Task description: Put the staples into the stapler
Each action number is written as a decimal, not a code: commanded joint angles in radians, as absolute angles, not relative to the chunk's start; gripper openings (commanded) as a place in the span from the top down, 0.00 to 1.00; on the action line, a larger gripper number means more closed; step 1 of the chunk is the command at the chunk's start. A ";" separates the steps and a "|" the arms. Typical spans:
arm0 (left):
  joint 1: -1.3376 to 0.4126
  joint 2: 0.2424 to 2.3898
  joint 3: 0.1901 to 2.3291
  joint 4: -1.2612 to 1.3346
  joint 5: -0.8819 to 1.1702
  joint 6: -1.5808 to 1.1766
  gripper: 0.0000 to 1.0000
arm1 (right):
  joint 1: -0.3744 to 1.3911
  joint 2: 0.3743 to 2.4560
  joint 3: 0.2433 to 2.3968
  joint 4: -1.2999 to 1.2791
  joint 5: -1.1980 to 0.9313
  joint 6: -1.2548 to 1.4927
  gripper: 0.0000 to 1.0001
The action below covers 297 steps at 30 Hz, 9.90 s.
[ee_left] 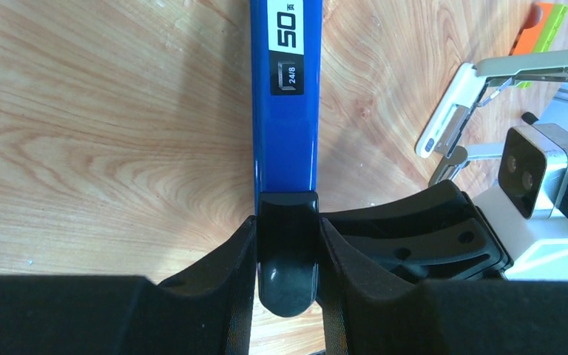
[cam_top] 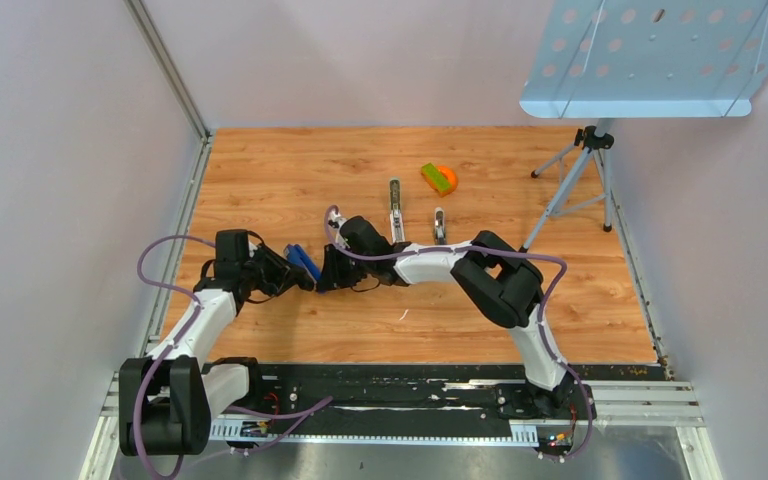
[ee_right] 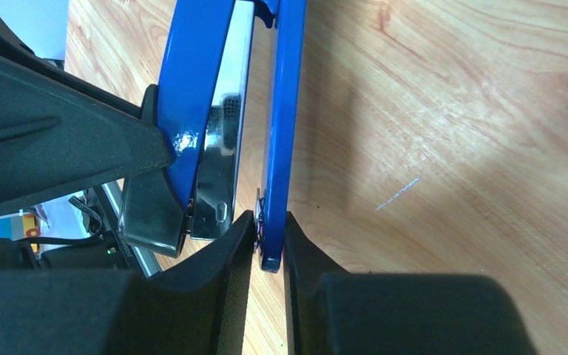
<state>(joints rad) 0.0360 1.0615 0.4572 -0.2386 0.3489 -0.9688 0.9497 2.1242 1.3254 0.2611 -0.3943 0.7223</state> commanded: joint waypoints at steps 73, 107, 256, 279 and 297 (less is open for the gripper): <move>0.086 1.361 0.805 -0.191 0.327 -0.773 1.00 | 0.973 1.648 0.759 0.497 -0.302 0.435 1.00; 0.066 1.597 0.896 -0.223 0.208 -0.712 1.00 | 1.008 1.576 0.816 0.364 -0.197 0.278 0.67; -0.207 1.316 0.689 0.039 0.457 -0.990 0.61 | 1.205 1.451 0.716 1.176 -0.126 -0.710 1.00; -0.215 1.154 0.539 0.140 0.553 -1.188 0.38 | 1.205 1.570 0.870 1.426 -0.031 -0.683 1.00; -0.105 1.143 1.097 -0.633 0.518 -0.620 0.26 | 1.242 1.389 0.686 1.089 -0.166 -1.142 1.00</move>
<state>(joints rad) -0.1089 1.1275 0.9627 -0.4316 0.5011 -0.8394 1.2125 1.4258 0.7033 1.1423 -0.1226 -0.9348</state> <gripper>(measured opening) 0.740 0.413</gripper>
